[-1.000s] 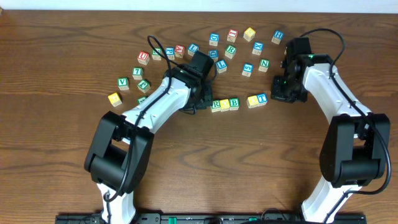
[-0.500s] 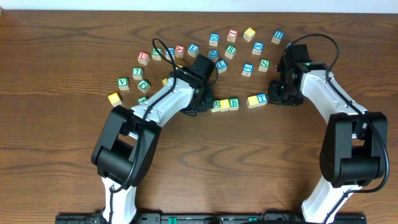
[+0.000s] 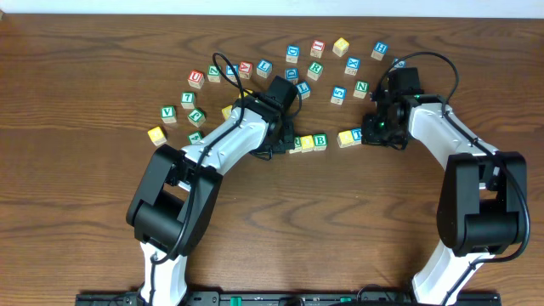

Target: Spell out ROBOT

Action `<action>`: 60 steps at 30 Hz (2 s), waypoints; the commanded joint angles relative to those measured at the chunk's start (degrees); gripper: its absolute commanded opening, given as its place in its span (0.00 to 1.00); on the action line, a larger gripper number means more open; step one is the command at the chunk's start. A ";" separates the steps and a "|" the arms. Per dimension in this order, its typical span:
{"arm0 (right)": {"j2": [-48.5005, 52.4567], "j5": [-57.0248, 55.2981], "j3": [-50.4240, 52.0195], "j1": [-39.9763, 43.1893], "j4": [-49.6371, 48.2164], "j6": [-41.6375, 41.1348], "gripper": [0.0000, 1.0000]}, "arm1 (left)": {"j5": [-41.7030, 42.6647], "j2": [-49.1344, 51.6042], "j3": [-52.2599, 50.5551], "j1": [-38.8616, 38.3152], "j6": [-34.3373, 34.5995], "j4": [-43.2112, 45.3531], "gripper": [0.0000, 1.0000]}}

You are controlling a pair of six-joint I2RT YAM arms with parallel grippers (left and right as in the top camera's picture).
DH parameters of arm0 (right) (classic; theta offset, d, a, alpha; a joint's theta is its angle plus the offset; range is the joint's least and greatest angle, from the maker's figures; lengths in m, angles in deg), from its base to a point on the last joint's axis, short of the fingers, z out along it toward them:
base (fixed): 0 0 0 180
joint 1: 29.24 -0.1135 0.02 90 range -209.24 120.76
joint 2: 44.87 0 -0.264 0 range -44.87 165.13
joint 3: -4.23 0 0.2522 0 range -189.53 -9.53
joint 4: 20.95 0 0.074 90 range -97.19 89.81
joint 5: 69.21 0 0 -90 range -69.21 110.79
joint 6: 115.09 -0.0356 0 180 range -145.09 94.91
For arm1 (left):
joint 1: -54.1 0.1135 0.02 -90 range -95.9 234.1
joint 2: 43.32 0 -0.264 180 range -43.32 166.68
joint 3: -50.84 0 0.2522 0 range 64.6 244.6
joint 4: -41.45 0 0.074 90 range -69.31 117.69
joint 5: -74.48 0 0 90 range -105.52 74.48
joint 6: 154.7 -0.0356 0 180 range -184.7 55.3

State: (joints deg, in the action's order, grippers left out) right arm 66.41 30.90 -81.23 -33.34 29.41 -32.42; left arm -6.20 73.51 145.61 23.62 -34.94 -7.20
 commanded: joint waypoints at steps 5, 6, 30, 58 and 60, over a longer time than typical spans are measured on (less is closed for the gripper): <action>0.42 -0.72 0.31 -0.17 -1.92 0.81 0.01 | 0.15 0.11 -0.24 0.00 -0.94 0.17 0.07; 0.42 -0.72 0.31 -0.20 -2.05 0.81 0.01 | 0.15 0.11 -0.24 0.00 -0.94 0.31 0.08; 0.42 1.01 0.33 -6.14 -2.12 2.21 0.01 | 0.15 0.11 -0.24 -0.26 -0.96 0.55 0.08; 0.42 1.01 0.33 -8.76 1.53 -8.76 0.01 | 0.57 0.11 -0.24 -0.24 -5.95 2.99 0.07; 0.42 1.03 0.31 -8.74 0.79 -8.74 0.01 | 0.57 0.11 -0.24 -0.24 -5.95 2.86 0.07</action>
State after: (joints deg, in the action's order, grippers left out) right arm 66.41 30.25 -81.19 -41.49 30.83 -39.30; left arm -6.61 73.51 145.61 23.62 -39.71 -4.41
